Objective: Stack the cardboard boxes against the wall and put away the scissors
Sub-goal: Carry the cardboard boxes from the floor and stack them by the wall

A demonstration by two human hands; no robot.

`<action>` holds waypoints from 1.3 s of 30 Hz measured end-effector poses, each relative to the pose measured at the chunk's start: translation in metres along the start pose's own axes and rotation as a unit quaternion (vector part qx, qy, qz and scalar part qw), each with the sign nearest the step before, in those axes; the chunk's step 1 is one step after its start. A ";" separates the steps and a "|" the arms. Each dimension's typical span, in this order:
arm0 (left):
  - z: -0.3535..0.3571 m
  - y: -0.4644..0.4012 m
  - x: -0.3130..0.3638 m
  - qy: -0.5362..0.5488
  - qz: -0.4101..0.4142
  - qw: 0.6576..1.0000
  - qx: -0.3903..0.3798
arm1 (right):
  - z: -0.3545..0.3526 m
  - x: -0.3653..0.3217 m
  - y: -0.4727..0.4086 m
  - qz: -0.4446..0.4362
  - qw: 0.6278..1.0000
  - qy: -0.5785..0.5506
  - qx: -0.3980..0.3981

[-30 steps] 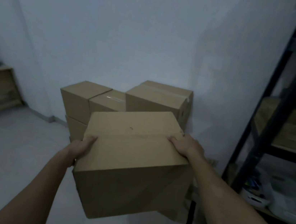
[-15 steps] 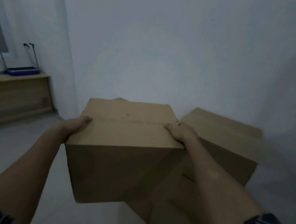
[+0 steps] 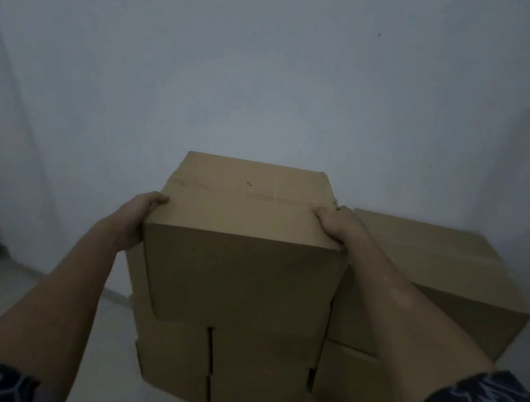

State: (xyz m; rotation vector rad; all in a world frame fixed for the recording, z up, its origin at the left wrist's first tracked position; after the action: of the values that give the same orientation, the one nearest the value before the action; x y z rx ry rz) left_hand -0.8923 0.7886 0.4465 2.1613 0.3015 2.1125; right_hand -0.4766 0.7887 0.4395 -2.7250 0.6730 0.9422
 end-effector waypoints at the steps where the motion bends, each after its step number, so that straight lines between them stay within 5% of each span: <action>1: 0.009 -0.019 0.002 -0.005 -0.007 1.000 -0.024 | 0.001 0.002 -0.008 0.013 1.000 0.000 0.014; 7: 0.054 -0.109 0.006 -0.011 -0.018 0.994 -0.104 | -0.001 0.015 -0.054 0.072 0.996 0.013 0.056; 20: 0.131 -0.261 0.009 -0.001 -0.048 0.988 -0.149 | 0.005 0.029 -0.170 0.114 0.990 0.055 0.059; 29: 0.141 -0.275 0.000 -0.035 -0.042 0.981 -0.188 | 0.003 0.040 -0.163 0.163 0.984 0.042 0.059; 33: 0.142 -0.270 0.006 -0.062 -0.033 0.976 -0.207 | -0.016 0.042 -0.143 0.166 0.976 0.030 0.141; 36: 0.133 -0.284 0.029 -0.200 0.075 0.963 -0.163 | -0.020 0.041 -0.119 0.155 0.973 0.027 0.167; 39: 0.140 -0.267 0.081 -0.370 0.305 0.877 -0.043 | -0.022 0.043 -0.094 0.143 0.974 0.002 0.177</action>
State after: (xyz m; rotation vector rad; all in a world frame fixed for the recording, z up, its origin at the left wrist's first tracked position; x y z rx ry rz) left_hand -0.7696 1.0753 0.4653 3.0470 -0.6012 1.2299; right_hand -0.3902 0.8494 0.4325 -2.3551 1.1380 0.7810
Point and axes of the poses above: each hand's wrist, its own y-axis away from the middle knuckle, its own z-axis out of the palm, x = y × z, the point moved 10 cm from there along -y, towards the middle knuckle, and after that the axes turned 6 degrees about x, right-handed, at the moved point
